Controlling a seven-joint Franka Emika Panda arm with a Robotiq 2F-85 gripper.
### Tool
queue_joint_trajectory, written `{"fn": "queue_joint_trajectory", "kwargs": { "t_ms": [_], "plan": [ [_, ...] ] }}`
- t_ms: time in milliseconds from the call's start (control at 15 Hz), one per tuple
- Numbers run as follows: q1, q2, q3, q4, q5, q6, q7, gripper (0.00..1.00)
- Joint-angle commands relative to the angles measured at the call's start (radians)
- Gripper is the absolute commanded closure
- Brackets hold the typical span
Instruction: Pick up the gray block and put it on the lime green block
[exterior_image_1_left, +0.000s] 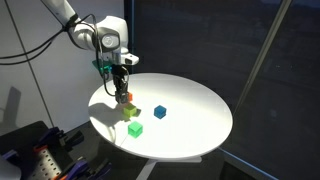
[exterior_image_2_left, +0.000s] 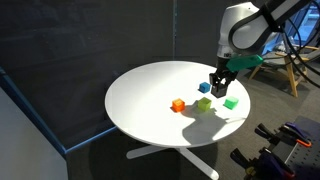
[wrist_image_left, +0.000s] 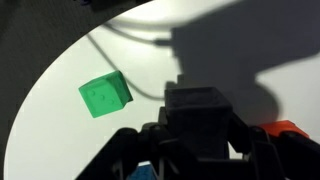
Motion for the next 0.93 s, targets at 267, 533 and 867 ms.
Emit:
{"fn": "queue_joint_trajectory", "kwargs": {
  "t_ms": [267, 533, 867],
  "plan": [
    [-0.009, 0.105, -0.017, 0.096, 0.029, -0.007, -0.017, 0.69],
    [-0.003, 0.151, -0.021, 0.136, 0.031, -0.004, -0.016, 0.69],
    [0.005, 0.193, -0.024, 0.154, 0.024, 0.005, -0.017, 0.69]
  ]
}}
